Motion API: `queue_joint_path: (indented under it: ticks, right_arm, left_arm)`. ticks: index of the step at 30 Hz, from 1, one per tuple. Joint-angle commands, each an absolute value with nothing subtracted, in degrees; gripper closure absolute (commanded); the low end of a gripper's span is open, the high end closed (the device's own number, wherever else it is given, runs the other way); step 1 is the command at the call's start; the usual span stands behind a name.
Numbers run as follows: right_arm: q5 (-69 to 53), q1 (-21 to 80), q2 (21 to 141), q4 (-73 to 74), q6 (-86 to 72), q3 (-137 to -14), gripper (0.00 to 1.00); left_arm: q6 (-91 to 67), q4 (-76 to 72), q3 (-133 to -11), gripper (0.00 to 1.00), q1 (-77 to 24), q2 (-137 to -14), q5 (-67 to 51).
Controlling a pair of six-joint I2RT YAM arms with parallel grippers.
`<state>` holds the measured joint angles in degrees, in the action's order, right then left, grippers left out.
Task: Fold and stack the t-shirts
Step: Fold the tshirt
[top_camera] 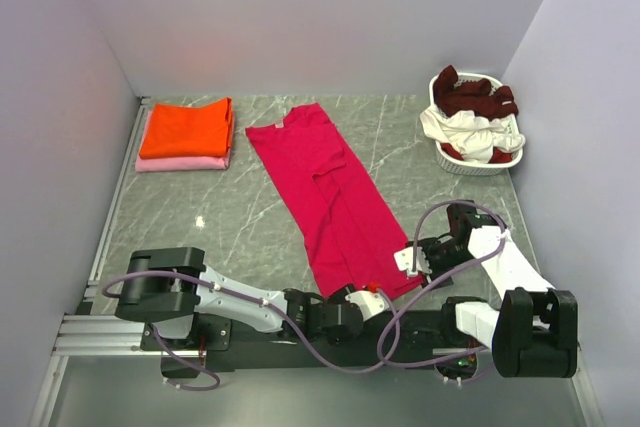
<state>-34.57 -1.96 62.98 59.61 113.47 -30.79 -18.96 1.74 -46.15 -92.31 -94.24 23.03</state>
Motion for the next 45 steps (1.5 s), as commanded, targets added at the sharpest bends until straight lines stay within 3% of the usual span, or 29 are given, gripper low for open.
queue_joint_path:
  ticks: [1,10,14,17,22,26,34,42,45]
  right_arm:
    - [-32.0,-0.88,63.28,58.1,116.46,-30.33,0.27]
    - [-29.45,6.22,63.72,55.9,112.6,-30.06,0.36]
    - [-26.55,11.23,63.81,54.14,109.69,-29.97,0.49]
    - [-24.26,13.35,64.68,53.0,108.99,-29.88,0.52]
    - [-22.15,14.59,64.16,53.43,110.12,-29.44,0.51]
    - [-23.9,14.77,60.74,58.6,111.44,-31.02,0.41]
    - [-18.99,16.52,55.81,58.54,114.61,-26.2,0.34]
    - [-18.9,18.28,63.01,55.2,110.66,-29.09,0.42]
    - [-17.76,19.16,64.16,52.3,108.9,-28.39,0.54]
  left_arm:
    - [-21.18,2.81,-45.26,0.48,-92.55,-96.32,24.61]
    - [-22.76,0.53,-43.42,0.57,-92.46,-96.51,25.13]
    - [-23.99,-1.91,-42.19,0.63,-91.5,-95.36,24.79]
    - [-24.87,-3.16,-40.7,0.65,-91.06,-94.48,24.43]
    - [-26.28,-4.04,-39.38,0.71,-90.97,-93.43,23.47]
    - [-26.46,-4.13,-39.11,0.74,-91.05,-92.64,22.85]
    - [-26.63,-5.01,-39.37,0.78,-91.05,-91.23,20.13]
    - [-26.63,-5.1,-40.43,0.79,-91.05,-89.39,19.16]
    - [-26.54,-5.1,-40.52,0.79,-91.05,-88.34,18.72]
